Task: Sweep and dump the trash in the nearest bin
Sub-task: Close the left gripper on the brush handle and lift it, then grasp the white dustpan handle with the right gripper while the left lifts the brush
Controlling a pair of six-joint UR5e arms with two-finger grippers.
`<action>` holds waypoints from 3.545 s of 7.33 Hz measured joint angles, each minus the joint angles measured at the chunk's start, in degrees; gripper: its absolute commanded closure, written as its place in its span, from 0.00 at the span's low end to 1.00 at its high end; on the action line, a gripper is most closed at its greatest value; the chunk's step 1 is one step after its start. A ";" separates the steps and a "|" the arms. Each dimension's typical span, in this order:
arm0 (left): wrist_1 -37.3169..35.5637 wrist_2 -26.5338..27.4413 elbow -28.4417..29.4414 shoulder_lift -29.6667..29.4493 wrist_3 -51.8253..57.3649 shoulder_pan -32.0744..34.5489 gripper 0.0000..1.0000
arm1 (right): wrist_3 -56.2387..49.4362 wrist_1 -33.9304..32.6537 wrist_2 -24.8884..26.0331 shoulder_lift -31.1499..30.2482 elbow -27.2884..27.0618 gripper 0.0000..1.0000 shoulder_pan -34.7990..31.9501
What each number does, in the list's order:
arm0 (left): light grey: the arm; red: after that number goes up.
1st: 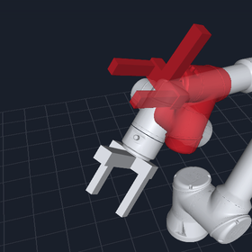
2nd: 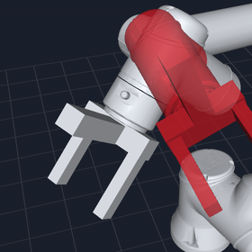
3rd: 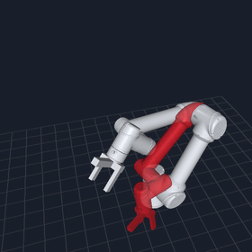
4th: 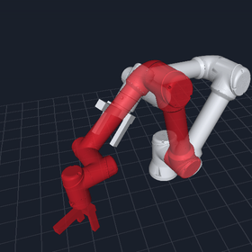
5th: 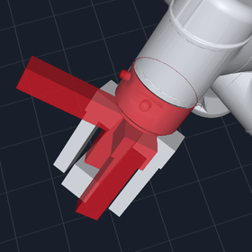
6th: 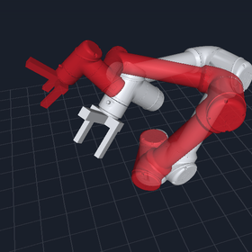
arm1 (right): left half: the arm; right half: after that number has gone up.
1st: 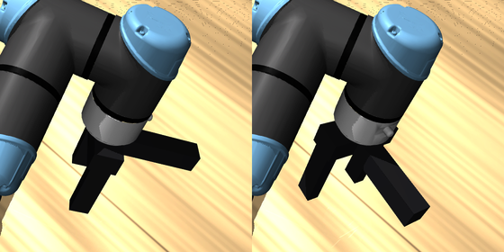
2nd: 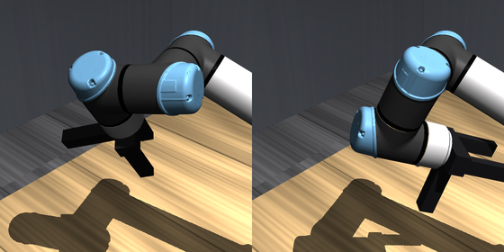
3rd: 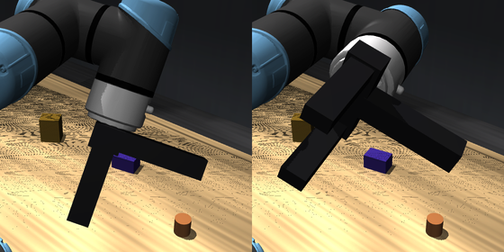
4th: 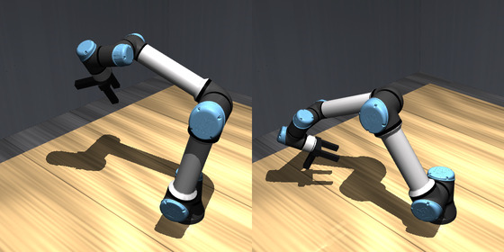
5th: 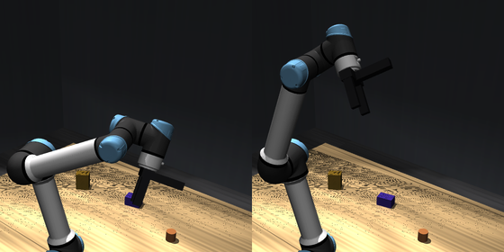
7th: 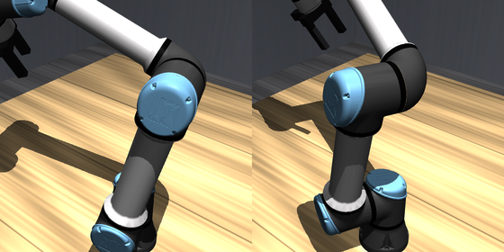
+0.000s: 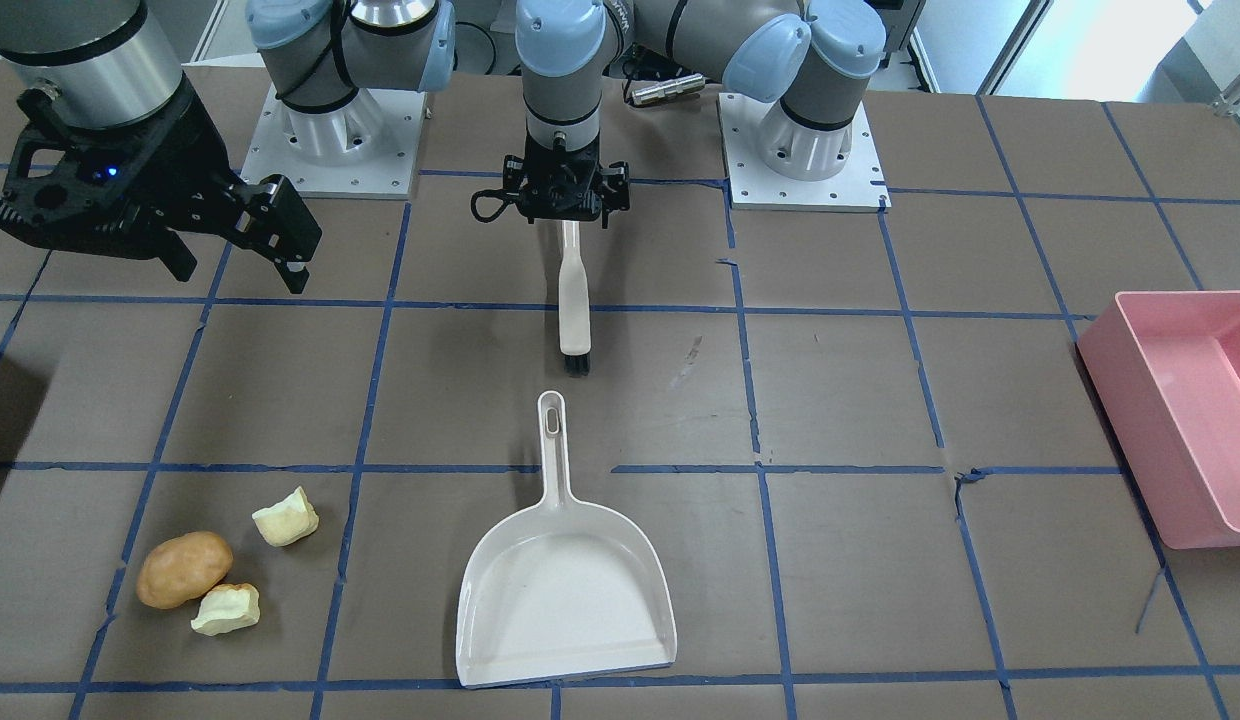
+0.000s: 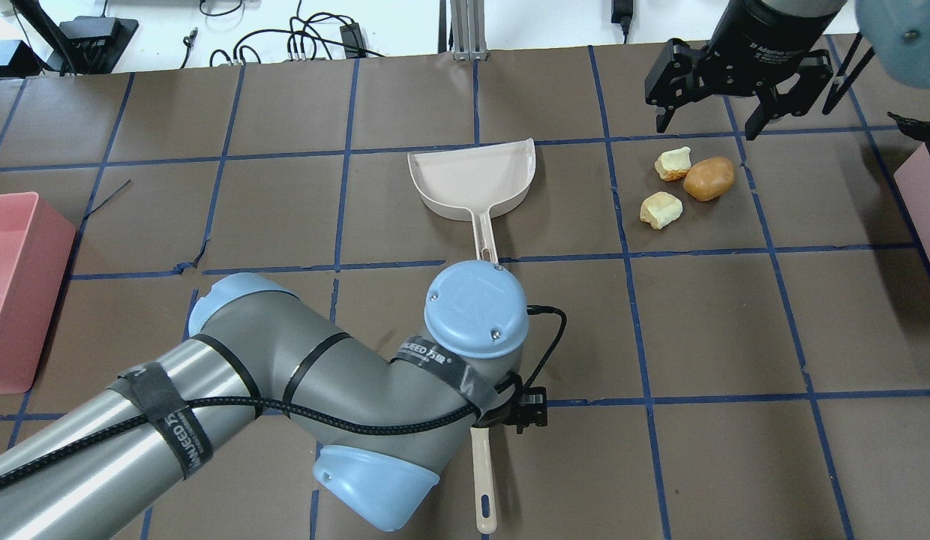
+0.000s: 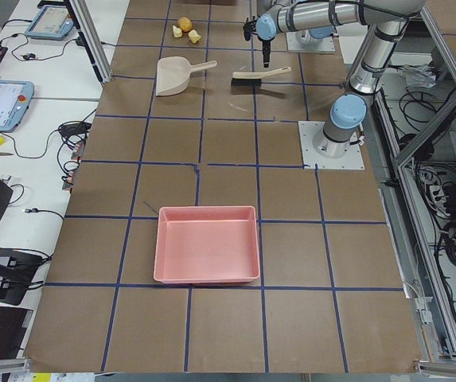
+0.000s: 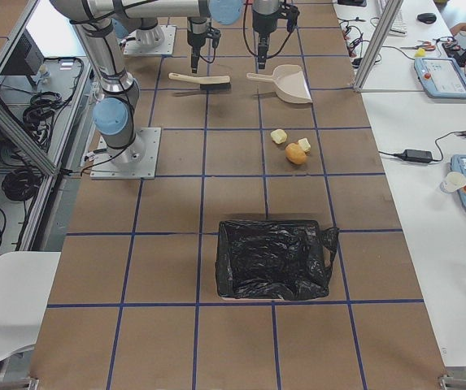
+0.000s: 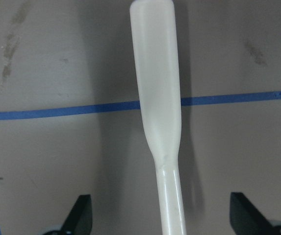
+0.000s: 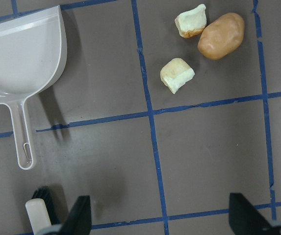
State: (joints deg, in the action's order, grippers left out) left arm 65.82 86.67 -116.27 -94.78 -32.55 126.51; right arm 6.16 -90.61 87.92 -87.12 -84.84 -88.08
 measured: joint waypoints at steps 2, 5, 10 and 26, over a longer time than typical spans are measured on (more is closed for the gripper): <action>-4.82 0.17 -2.96 -1.30 0.03 1.51 0.00 | 0.20 -0.14 -0.49 -0.01 0.03 0.00 -0.09; -7.76 0.20 -5.83 -1.47 -1.05 3.08 0.00 | 0.31 -0.11 -0.67 -0.03 0.01 0.00 -0.15; -7.90 0.32 -7.20 -0.75 -3.68 5.80 0.00 | 0.43 -0.17 -0.76 0.02 0.00 0.00 -0.23; -1.70 4.74 -5.10 11.03 -3.86 5.66 1.00 | 0.06 -2.81 -0.72 5.53 -0.07 0.00 -5.09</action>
State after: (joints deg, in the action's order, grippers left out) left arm 64.12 91.40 -121.37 -83.75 -36.41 132.18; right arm 6.22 -93.42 87.20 -81.59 -84.91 -93.18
